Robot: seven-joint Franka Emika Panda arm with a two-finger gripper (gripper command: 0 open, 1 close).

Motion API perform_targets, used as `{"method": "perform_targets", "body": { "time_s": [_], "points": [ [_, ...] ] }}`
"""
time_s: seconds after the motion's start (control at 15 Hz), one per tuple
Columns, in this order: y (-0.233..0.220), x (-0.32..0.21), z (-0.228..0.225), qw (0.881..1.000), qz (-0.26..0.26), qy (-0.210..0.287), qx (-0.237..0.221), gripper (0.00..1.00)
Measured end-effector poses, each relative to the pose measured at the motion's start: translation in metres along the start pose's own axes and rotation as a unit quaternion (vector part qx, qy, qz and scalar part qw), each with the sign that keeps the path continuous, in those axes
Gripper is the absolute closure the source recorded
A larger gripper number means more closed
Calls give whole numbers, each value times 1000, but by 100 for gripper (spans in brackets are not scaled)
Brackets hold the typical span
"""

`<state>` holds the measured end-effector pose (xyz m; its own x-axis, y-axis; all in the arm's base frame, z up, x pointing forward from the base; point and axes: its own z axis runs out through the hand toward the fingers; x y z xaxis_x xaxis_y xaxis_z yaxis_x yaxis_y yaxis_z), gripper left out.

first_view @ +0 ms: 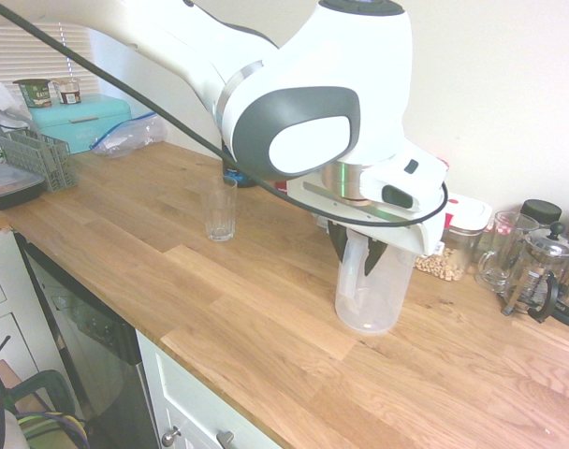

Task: Pour me some water

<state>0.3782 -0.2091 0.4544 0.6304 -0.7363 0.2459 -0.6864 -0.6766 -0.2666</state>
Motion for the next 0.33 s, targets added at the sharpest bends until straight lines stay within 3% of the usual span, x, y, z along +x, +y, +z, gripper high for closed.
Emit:
{"method": "perform_targets", "body": {
  "time_s": [0.33],
  "points": [
    [-4, -13, -21, 998, -34, -8, -45, 0]
  ]
}}
